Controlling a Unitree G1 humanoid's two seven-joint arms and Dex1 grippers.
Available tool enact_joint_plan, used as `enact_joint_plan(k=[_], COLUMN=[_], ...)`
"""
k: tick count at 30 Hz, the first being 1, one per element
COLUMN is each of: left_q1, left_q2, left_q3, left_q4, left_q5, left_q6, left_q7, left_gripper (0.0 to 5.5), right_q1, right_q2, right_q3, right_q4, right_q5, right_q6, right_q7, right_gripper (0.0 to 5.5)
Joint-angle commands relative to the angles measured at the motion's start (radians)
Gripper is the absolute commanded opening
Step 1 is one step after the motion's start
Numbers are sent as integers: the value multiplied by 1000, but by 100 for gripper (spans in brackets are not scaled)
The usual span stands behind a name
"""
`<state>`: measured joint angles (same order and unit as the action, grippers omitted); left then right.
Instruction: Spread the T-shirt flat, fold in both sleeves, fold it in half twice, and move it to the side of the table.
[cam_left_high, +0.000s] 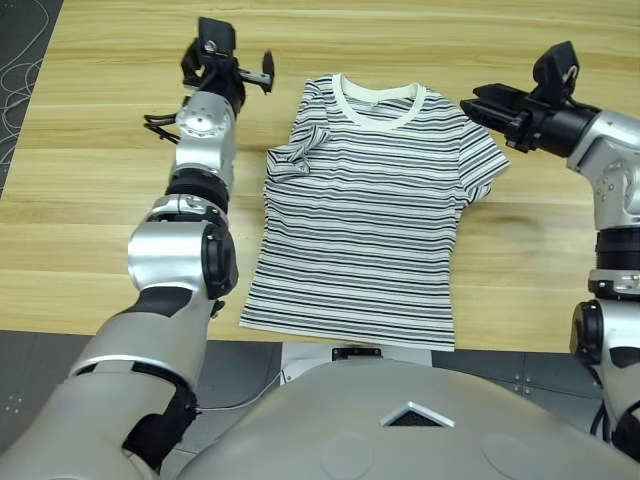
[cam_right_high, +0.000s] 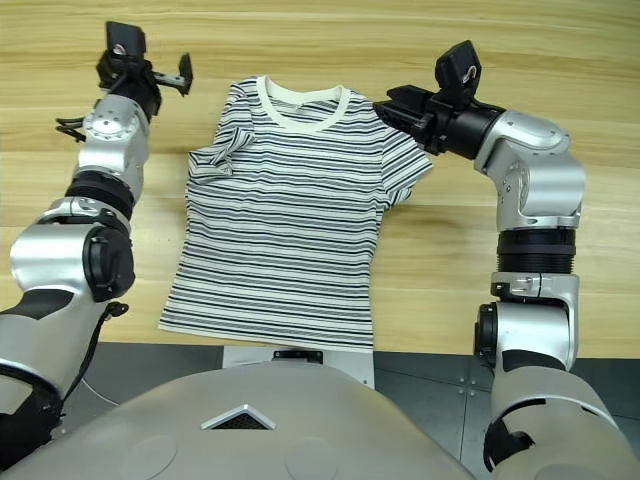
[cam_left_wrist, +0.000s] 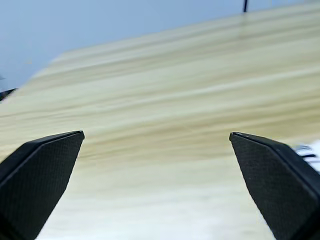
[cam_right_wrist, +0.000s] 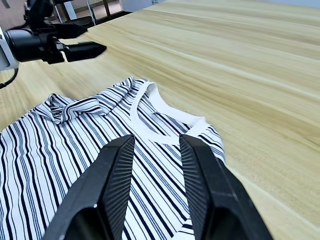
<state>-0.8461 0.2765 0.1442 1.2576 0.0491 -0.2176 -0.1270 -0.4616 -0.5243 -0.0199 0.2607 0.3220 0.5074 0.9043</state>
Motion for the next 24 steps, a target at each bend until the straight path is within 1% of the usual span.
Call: enact_joint_plan(k=[1,5,8,9,10,13,15,24], left_q1=[-33,-11,-2,-1,-1,0,6,19], left_q2=[61,90,96,99,101,102,103,96], left_q3=[43,123,144,142,140,135,137,134], left_q4=[-9,-4,-1,-1,-1,1,2,2], left_q5=[-30,-106,-131,-130,-128,-123,-127,-123], left_q6=[-16,-31,-29,-27,-25,-20,-17,-10], left_q7=[58,65,45,42,41,35,30,27], left_gripper=[546,546,546,549,549,549,549,549], right_q1=[-31,-51,-77,-84,-88,-91,-106,-123], right_q2=[-11,-80,-115,-119,-119,-106,-92,-28], right_q3=[-37,-70,-61,-54,-50,-39,-32,-2], right_q4=[54,266,408,450,480,525,560,668], right_q5=[30,-14,-58,-66,-70,-86,-99,-150], right_q6=[13,-57,-100,-103,-103,-122,-149,-197], right_q7=[15,28,36,49,64,88,82,70], right_gripper=[162,162,162,183,188,252,282,282])
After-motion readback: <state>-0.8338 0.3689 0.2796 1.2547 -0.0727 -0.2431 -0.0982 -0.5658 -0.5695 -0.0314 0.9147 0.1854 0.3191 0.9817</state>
